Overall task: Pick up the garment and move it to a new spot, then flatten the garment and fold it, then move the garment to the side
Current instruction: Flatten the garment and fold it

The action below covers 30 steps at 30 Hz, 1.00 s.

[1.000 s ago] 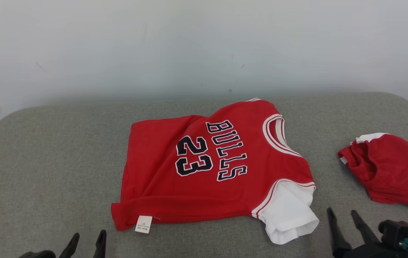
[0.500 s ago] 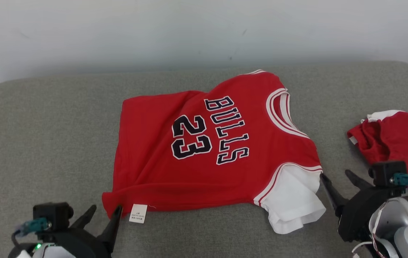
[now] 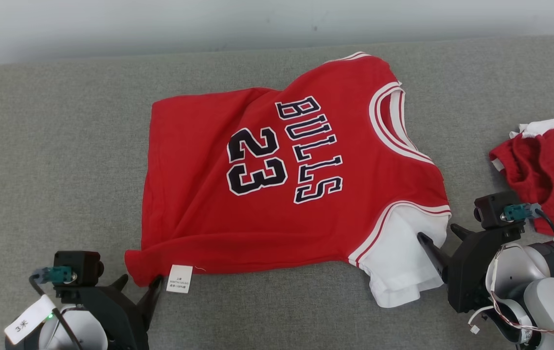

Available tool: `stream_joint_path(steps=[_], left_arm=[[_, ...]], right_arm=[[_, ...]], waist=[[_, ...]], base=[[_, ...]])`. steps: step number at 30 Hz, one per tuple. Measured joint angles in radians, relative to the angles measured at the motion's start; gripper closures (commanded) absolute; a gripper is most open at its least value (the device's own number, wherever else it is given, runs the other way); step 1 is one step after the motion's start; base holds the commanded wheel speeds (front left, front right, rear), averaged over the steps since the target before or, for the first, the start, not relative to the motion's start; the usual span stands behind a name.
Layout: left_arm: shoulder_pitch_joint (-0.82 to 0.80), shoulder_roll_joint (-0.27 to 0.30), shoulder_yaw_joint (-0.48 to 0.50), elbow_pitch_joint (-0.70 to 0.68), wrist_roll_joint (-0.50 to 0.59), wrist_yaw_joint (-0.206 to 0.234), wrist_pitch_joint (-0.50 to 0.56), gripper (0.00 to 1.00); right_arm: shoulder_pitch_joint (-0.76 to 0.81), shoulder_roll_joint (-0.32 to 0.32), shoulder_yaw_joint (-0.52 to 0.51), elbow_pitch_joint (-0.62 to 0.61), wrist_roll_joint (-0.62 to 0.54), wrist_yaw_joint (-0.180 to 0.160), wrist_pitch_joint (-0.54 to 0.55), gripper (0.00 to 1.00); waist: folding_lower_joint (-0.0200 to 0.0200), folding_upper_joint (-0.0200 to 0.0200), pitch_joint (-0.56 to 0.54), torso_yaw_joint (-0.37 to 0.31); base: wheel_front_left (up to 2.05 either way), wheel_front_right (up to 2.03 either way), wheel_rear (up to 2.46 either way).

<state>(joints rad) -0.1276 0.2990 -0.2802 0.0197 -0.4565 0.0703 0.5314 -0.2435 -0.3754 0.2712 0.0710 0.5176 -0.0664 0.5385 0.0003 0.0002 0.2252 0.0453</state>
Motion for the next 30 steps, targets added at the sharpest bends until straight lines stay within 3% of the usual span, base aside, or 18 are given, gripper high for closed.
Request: stream_joint_path(steps=[3, 5, 6, 9, 11, 22, 23, 25, 27, 28, 30], left_arm=[[-0.003, -0.001, -0.002, -0.001, -0.001, 0.0, 0.011, 0.0], [-0.005, -0.002, -0.002, 0.003, -0.001, 0.0, 0.014, 0.06], [-0.005, -0.002, -0.002, 0.004, -0.001, 0.0, 0.017, 0.2], [-0.005, -0.003, -0.002, 0.002, -0.001, 0.001, 0.022, 0.42], [-0.006, -0.006, -0.002, 0.001, -0.001, 0.001, 0.023, 0.52], [-0.034, -0.014, -0.014, -0.002, -0.001, 0.003, 0.031, 0.62], [-0.037, -0.015, -0.015, -0.002, -0.001, 0.003, 0.031, 0.65], [-0.043, -0.017, -0.017, -0.002, -0.001, 0.003, 0.031, 0.73], [-0.043, -0.018, -0.018, 0.002, -0.001, 0.003, 0.031, 0.84], [-0.043, -0.018, -0.018, 0.002, -0.001, 0.002, 0.03, 0.97], [-0.043, -0.019, -0.018, 0.002, -0.001, 0.001, 0.027, 1.0]], right_arm=[[-0.001, 0.0, 0.003, 0.001, 0.0, 0.001, 0.018, 0.0], [-0.006, 0.001, 0.008, 0.006, 0.001, 0.002, 0.028, 0.0], [-0.008, 0.002, 0.01, 0.008, 0.001, 0.002, 0.034, 0.0], [-0.012, 0.006, 0.018, 0.002, 0.002, 0.002, 0.044, 0.0], [-0.013, 0.009, 0.023, 0.001, 0.002, 0.005, 0.05, 0.0], [-0.047, 0.02, 0.067, 0.008, -0.012, 0.015, 0.067, 0.0], [-0.048, 0.023, 0.068, 0.008, -0.012, 0.015, 0.067, 0.5], [-0.048, 0.026, 0.068, 0.008, -0.022, 0.013, 0.062, 1.0], [-0.048, 0.027, 0.064, 0.014, -0.029, 0.012, 0.058, 1.0], [-0.048, 0.027, 0.063, 0.017, -0.034, 0.005, 0.054, 1.0], [-0.045, 0.026, 0.056, 0.018, -0.046, 0.0, 0.045, 1.0]], waist=[[-0.0001, 0.0, 0.01, 0.002], [-0.0002, 0.0, 0.015, 0.003], [-0.0002, 0.0, 0.017, 0.003], [-0.0003, 0.0, 0.024, 0.003], [-0.0002, 0.0, 0.029, 0.003], [-0.0003, -0.0001, 0.059, 0.004], [-0.0003, 0.0, 0.06, 0.005], [-0.0003, 0.0, 0.06, 0.005], [-0.0002, 0.0, 0.057, 0.005], [-0.0002, 0.0, 0.054, 0.005], [-0.0003, -0.0001, 0.047, 0.003]], base=[[0.0, 0.0, 0.0], [0.0, 0.0, 0.0], [0.0, 0.0, 0.0], [0.0, 0.0, 0.0], [0.0, 0.0, 0.0], [0.0, 0.0, 0.0], [0.0, 0.0, 0.0], [0.0, 0.0, 0.0], [0.0, 0.0, 0.0], [0.0, 0.0, 0.0], [0.0, 0.0, 0.0]])
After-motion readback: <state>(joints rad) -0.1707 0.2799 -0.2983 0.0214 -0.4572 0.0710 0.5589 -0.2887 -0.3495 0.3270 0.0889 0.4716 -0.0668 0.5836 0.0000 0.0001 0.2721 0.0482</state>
